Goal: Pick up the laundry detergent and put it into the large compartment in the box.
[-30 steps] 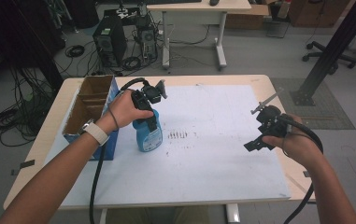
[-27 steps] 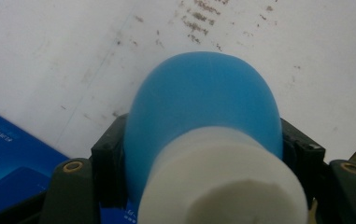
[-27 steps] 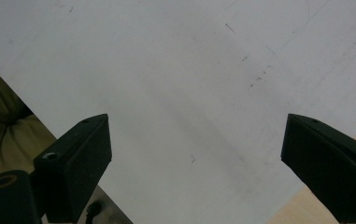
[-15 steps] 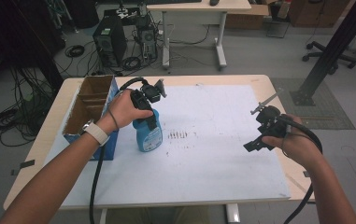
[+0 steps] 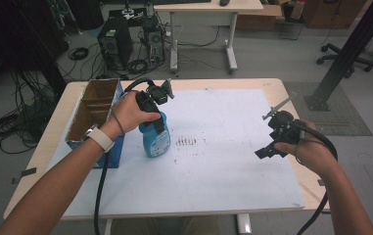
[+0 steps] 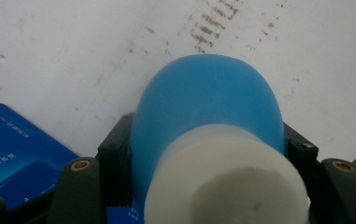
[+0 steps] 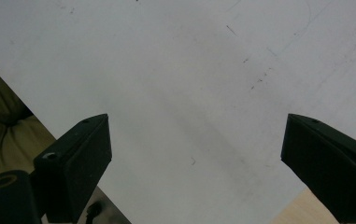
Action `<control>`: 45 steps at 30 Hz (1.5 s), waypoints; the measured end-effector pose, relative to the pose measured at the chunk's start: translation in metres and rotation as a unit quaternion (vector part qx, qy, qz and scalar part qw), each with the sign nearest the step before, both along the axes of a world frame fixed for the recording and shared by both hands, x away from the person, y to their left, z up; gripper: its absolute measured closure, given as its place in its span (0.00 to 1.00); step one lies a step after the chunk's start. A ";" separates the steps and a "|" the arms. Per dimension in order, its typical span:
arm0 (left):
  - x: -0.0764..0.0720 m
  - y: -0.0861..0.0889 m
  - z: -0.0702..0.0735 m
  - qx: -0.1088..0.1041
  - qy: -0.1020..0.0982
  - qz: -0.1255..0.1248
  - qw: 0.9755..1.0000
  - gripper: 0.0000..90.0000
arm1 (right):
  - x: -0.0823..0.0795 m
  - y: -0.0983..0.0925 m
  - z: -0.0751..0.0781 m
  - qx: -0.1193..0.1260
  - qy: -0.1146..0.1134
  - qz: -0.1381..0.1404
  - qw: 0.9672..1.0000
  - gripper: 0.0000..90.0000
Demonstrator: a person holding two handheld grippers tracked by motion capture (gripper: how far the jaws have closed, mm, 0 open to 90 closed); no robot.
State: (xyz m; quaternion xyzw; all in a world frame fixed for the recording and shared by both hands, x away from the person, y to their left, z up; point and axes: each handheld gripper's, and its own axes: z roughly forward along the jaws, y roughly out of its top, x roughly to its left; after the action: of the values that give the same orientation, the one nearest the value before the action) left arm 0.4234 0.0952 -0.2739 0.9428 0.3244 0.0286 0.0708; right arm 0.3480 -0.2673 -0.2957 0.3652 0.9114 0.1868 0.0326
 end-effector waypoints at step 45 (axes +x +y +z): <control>-0.017 0.000 0.061 -0.008 -0.029 0.060 0.998 0.41 | -0.004 0.006 0.009 0.003 -0.011 0.007 1.000 0.10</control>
State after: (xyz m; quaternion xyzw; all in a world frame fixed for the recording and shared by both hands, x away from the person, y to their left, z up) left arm 0.4062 0.0955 -0.2131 0.9200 0.3781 0.0571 0.0862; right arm 0.3441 -0.2609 -0.2866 0.3565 0.9131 0.1937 0.0406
